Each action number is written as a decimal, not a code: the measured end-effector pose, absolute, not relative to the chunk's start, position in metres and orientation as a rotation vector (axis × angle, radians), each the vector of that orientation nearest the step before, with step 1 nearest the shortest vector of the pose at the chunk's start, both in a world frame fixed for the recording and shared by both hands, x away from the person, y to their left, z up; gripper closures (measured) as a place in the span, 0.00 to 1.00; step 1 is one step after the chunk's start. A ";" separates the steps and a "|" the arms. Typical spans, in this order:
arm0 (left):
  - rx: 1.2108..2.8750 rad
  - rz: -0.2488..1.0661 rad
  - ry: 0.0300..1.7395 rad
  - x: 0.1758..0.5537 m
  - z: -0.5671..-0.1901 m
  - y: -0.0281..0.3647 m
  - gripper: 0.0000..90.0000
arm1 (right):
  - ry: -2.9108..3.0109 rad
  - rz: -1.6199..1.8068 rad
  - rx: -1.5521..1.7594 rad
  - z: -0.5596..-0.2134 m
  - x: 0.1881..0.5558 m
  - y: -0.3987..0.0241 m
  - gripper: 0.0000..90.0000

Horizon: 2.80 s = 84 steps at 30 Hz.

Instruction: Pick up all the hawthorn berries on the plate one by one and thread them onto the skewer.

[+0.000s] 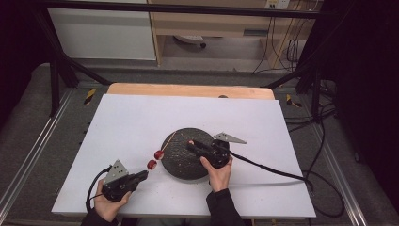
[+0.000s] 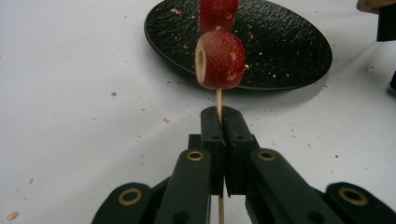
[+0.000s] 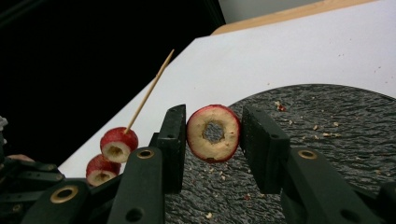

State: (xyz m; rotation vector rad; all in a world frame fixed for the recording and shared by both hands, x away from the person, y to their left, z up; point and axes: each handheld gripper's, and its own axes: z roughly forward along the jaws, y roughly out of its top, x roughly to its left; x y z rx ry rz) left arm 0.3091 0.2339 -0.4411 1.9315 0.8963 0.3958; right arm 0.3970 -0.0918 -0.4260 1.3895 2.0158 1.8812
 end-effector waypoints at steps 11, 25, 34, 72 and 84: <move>1.936 0.386 0.877 0.308 -0.441 0.224 0.98 | 1.846 1.998 1.385 -0.427 0.392 -0.092 0.69; 1.914 0.391 0.872 0.306 -0.441 0.216 0.98 | 1.684 2.082 1.392 -0.411 0.398 -0.098 0.69; 1.890 0.387 0.875 0.304 -0.441 0.209 0.98 | 1.576 2.149 1.428 -0.408 0.410 -0.098 0.69; 1.845 0.378 0.886 0.305 -0.444 0.182 0.98 | 1.431 2.286 1.466 -0.418 0.414 -0.092 0.69; 1.809 0.380 0.905 0.305 -0.444 0.177 0.98 | 1.411 2.312 1.471 -0.420 0.413 -0.090 0.69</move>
